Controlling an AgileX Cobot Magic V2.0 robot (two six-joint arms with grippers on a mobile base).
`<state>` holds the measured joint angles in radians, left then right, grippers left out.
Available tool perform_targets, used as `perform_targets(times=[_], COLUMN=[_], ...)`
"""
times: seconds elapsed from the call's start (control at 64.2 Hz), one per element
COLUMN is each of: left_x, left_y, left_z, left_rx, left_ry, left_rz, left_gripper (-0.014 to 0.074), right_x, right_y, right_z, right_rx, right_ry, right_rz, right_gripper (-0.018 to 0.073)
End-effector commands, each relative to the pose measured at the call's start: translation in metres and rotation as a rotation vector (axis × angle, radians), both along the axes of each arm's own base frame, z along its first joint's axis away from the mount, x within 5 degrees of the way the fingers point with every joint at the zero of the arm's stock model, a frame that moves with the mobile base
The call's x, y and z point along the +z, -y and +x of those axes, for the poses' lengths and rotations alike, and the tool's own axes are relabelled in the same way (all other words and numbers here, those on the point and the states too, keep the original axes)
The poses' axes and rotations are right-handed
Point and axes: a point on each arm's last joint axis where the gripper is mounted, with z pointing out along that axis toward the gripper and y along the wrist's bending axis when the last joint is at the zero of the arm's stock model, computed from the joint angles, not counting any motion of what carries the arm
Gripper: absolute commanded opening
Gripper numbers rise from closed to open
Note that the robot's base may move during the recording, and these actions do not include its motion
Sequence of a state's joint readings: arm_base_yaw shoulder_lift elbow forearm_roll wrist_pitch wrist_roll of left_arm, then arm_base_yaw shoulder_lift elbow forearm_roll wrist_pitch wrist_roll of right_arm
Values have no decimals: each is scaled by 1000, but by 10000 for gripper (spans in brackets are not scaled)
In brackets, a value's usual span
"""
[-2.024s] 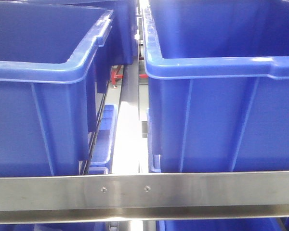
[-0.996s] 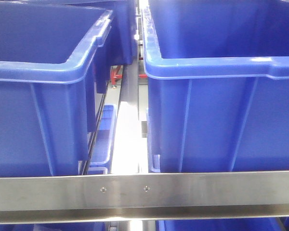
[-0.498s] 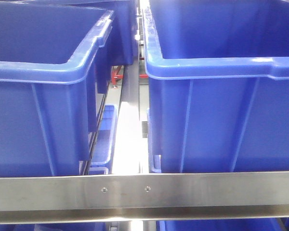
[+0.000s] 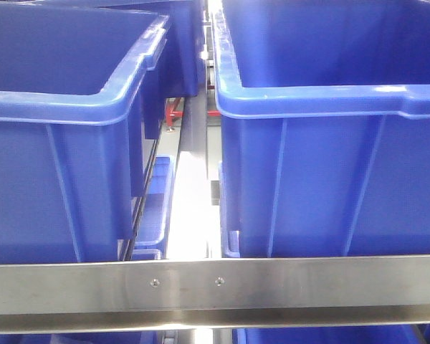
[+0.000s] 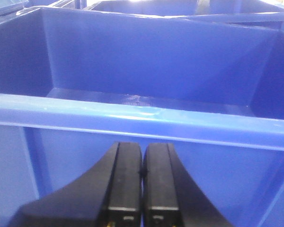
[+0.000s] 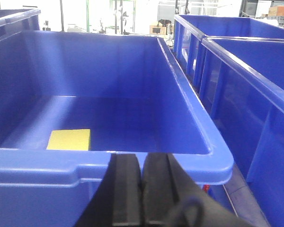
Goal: Place yellow foam block on left shelf second layer
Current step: 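Raise the empty right gripper out of the bin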
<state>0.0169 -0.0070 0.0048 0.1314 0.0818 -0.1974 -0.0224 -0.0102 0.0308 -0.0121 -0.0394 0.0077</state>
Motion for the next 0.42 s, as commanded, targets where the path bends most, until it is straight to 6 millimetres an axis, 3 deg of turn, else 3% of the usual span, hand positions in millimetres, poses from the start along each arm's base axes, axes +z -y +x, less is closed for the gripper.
perform_targets(times=[0.0,0.405], left_x=[-2,-1], left_y=[1,1], left_z=[2,2], left_rx=[-10,-11], left_ry=[47,53], left_rz=[-5,-4], left_gripper=[137,136], right_x=[16,16], right_y=[0,0], right_z=[-4,-4], right_rx=[-4,-4], right_ry=[124,124], right_rz=[0,0], right_gripper=[66,66])
